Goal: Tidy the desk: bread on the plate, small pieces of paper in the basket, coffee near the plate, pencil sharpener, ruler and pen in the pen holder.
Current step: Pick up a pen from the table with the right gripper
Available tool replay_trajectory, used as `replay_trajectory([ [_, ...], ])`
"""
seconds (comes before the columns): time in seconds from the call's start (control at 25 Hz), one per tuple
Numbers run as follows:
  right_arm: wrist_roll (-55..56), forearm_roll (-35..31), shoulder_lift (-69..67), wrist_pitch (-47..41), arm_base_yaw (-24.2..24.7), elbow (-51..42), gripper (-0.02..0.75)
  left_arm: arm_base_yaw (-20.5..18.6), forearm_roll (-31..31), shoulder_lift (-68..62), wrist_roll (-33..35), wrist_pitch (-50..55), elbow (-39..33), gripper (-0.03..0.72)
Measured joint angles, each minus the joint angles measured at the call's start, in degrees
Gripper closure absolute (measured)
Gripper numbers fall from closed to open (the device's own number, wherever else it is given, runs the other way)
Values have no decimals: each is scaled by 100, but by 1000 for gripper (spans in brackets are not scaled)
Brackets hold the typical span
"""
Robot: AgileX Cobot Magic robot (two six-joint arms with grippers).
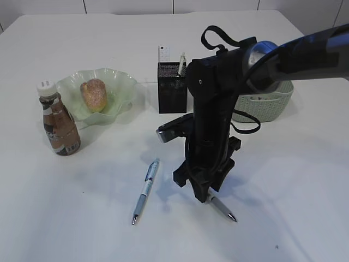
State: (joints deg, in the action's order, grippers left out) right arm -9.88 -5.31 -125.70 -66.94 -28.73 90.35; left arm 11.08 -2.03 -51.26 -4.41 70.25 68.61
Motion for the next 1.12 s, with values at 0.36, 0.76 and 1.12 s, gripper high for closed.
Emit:
replay_trajectory([
  [0.36, 0, 0, -22, 142, 0, 0, 386, 0, -14, 0, 0, -32, 0, 339],
  [0.76, 0, 0, -79, 193, 0, 0, 386, 0, -150, 0, 0, -32, 0, 338],
  [1.12, 0, 0, -125, 205, 0, 0, 386, 0, -172, 0, 0, -40, 0, 338],
])
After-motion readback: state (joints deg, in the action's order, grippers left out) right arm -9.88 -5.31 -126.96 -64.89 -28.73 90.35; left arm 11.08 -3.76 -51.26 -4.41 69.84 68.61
